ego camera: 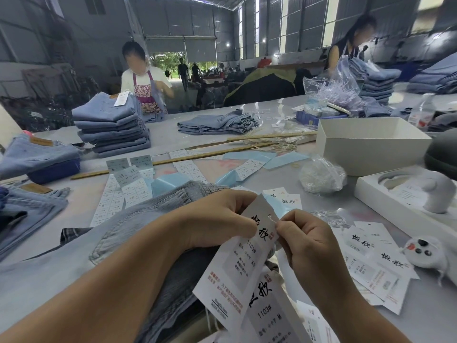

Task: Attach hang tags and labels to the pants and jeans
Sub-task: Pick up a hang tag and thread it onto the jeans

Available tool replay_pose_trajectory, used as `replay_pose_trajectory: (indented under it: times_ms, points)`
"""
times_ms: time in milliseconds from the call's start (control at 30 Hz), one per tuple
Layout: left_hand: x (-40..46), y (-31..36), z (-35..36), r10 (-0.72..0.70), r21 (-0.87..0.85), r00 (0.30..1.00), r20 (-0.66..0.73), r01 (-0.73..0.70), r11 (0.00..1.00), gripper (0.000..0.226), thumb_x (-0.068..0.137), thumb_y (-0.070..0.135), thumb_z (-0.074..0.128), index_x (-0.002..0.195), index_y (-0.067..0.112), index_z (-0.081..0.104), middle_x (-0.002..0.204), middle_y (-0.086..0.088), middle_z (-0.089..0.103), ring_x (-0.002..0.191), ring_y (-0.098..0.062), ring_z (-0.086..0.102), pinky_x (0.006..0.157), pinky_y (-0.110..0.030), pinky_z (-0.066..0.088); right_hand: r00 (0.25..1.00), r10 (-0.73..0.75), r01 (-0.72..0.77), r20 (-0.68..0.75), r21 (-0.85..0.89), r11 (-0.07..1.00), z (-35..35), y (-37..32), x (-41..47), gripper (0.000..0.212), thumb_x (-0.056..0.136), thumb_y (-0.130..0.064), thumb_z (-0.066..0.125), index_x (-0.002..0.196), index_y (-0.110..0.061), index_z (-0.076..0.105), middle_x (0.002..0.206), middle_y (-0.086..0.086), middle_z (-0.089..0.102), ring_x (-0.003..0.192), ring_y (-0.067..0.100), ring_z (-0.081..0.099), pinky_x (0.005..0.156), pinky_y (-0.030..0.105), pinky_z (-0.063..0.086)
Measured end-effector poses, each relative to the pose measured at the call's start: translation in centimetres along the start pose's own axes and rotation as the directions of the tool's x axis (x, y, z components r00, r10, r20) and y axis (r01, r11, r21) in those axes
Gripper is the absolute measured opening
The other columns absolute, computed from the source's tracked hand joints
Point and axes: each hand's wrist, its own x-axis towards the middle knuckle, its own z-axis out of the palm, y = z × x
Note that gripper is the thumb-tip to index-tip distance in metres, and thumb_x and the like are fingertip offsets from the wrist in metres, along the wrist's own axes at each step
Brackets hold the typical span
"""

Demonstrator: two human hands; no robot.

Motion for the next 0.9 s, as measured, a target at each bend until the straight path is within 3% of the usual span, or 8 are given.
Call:
replay_pose_trajectory:
  times_ms: [100, 233, 300, 433, 600, 700, 800, 900]
  points:
    - [0.0, 0.0, 0.0, 0.001, 0.015, 1.0, 0.002, -0.001, 1.0, 0.033, 0.074, 0.014, 0.056, 0.105, 0.019, 0.064, 0.1, -0.009, 0.074, 0.09, -0.031, 0.073, 0.084, -0.052, 0.057, 1.0, -0.011, 0.01, -0.016, -0.061, 0.998, 0.0, 0.3, 0.1, 0.029, 0.09, -0.013, 0.06, 0.064, -0.005, 0.053, 0.048, 0.0, 0.044, 0.042, 0.011, 0.034, 0.041, 0.019, 0.031]
    - [-0.2, 0.1, 0.0, 0.018, -0.001, 1.0, 0.01, -0.018, 1.0, 0.025, 0.076, 0.014, 0.058, 0.097, 0.025, 0.068, 0.098, -0.008, 0.075, 0.089, -0.03, 0.073, 0.084, -0.049, 0.058, 1.0, -0.006, 0.002, -0.03, -0.106, 0.994, 0.4, 0.0, 0.2, 0.025, 0.092, -0.016, 0.058, 0.07, -0.002, 0.06, 0.062, 0.012, 0.062, 0.058, 0.03, 0.056, 0.055, 0.042, 0.052]
    - [-0.2, 0.0, 0.0, 0.027, -0.013, 1.0, 0.017, -0.026, 1.0, 0.023, 0.077, 0.017, 0.061, 0.098, 0.024, 0.067, 0.098, -0.009, 0.075, 0.088, -0.029, 0.073, 0.081, -0.045, 0.058, 0.999, 0.017, -0.02, -0.037, -0.099, 0.995, 0.6, -0.1, 0.2, 0.025, 0.092, -0.017, 0.058, 0.073, -0.001, 0.061, 0.067, 0.014, 0.065, 0.065, 0.033, 0.063, 0.058, 0.046, 0.056]
    - [-0.3, 0.2, 0.1, 0.04, -0.077, 0.999, 0.002, -0.039, 0.996, 0.026, 0.079, 0.028, 0.065, 0.1, 0.012, 0.066, 0.101, -0.015, 0.073, 0.091, -0.035, 0.07, 0.086, -0.047, 0.054, 0.998, 0.045, -0.048, -0.035, -0.094, 0.994, 0.7, -0.2, 0.2, 0.024, 0.093, -0.016, 0.057, 0.073, -0.003, 0.062, 0.063, 0.005, 0.065, 0.058, 0.021, 0.064, 0.051, 0.032, 0.055]
    - [-0.2, 0.3, 0.2, 0.024, -0.173, 0.997, -0.07, -0.036, 0.984, 0.035, 0.082, 0.023, 0.041, 0.096, 0.0, 0.064, 0.09, -0.028, 0.056, 0.079, -0.032, 0.045, 0.067, -0.038, 0.032, 0.998, 0.065, -0.067, -0.02, -0.065, 0.996, 1.0, 0.0, 0.2, 0.026, 0.096, -0.016, 0.056, 0.075, -0.001, 0.061, 0.06, 0.001, 0.064, 0.052, 0.011, 0.06, 0.05, 0.022, 0.05]
    - [-0.2, 0.4, 0.2, 0.013, -0.159, 0.997, -0.081, -0.026, 0.987, 0.022, 0.086, 0.01, 0.048, 0.099, 0.002, 0.065, 0.095, -0.035, 0.06, 0.082, -0.032, 0.052, 0.074, -0.04, 0.042, 0.998, 0.059, -0.06, -0.017, -0.038, 0.998, 1.2, -0.1, 0.2, 0.026, 0.097, -0.016, 0.056, 0.076, -0.003, 0.062, 0.057, -0.002, 0.062, 0.05, 0.007, 0.057, 0.048, 0.018, 0.047]
    - [-0.1, 0.3, 0.2, 0.007, -0.176, 0.999, -0.049, -0.015, 0.984, 0.021, 0.091, 0.013, 0.064, 0.107, 0.0, 0.061, 0.096, -0.027, 0.065, 0.082, -0.033, 0.058, 0.082, -0.046, 0.048, 0.999, 0.047, -0.048, -0.026, -0.023, 0.999, 1.4, -0.2, 0.2, 0.026, 0.096, -0.017, 0.058, 0.074, -0.005, 0.062, 0.055, -0.004, 0.06, 0.048, 0.006, 0.055, 0.047, 0.016, 0.044]
    - [-0.1, 0.0, 0.2, 0.016, -0.056, 0.994, -0.104, -0.022, 0.998, 0.017, 0.094, 0.023, 0.064, 0.105, 0.01, 0.065, 0.098, -0.017, 0.073, 0.087, -0.043, 0.066, 0.095, -0.057, 0.048, 0.999, 0.033, -0.034, -0.021, -0.044, 0.998, 1.5, -0.2, 0.1, 0.027, 0.096, -0.022, 0.059, 0.074, -0.006, 0.062, 0.057, -0.005, 0.06, 0.051, 0.006, 0.056, 0.049, 0.018, 0.045]
